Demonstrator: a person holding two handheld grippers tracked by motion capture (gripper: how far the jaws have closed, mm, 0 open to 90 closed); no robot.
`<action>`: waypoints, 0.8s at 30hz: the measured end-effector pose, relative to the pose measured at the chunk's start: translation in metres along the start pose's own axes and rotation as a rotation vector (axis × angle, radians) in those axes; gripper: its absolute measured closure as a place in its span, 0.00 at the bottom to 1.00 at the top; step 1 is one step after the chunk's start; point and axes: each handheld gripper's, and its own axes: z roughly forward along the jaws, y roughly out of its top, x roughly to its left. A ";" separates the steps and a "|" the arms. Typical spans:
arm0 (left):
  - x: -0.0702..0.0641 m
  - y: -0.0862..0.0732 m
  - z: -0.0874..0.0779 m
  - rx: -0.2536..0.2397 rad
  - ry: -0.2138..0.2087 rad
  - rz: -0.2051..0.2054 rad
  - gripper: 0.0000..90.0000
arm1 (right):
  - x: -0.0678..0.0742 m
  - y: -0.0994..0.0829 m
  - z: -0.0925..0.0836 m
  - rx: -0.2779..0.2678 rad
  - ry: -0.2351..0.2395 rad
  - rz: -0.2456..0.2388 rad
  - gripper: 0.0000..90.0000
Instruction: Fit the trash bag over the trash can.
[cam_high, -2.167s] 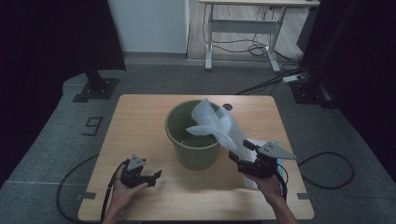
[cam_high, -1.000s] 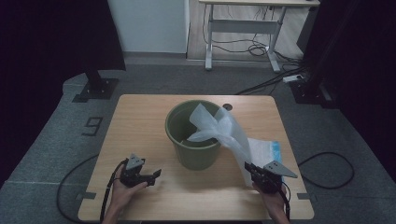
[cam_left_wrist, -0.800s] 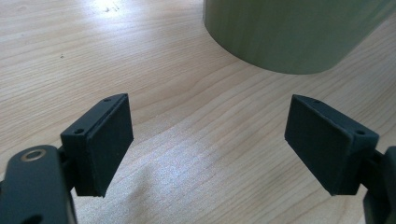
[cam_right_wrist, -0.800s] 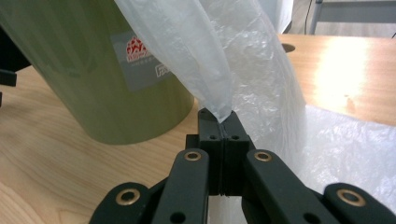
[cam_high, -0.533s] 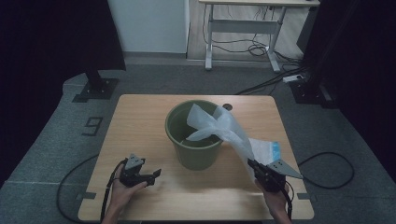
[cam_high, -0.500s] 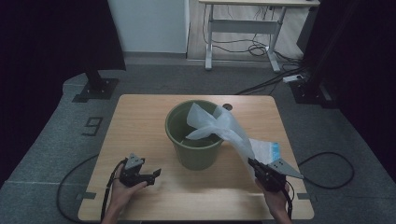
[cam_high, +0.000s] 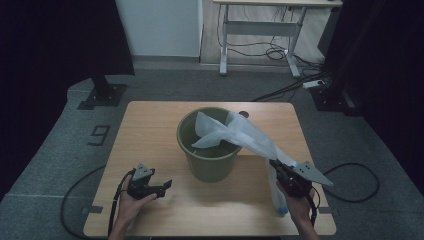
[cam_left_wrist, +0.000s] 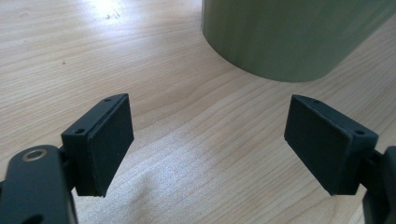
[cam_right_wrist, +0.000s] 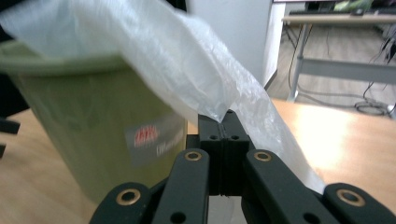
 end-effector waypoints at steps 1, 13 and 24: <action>0.000 0.000 0.000 0.001 0.001 0.001 0.17 | -0.001 0.004 0.000 -0.011 -0.004 0.001 0.98; -0.001 0.004 -0.008 -0.049 0.015 0.010 0.19 | -0.006 0.036 0.005 -0.075 -0.012 0.013 0.98; -0.002 0.007 -0.006 -0.045 -0.002 -0.008 0.19 | 0.000 0.067 0.013 -0.096 0.001 -0.032 0.98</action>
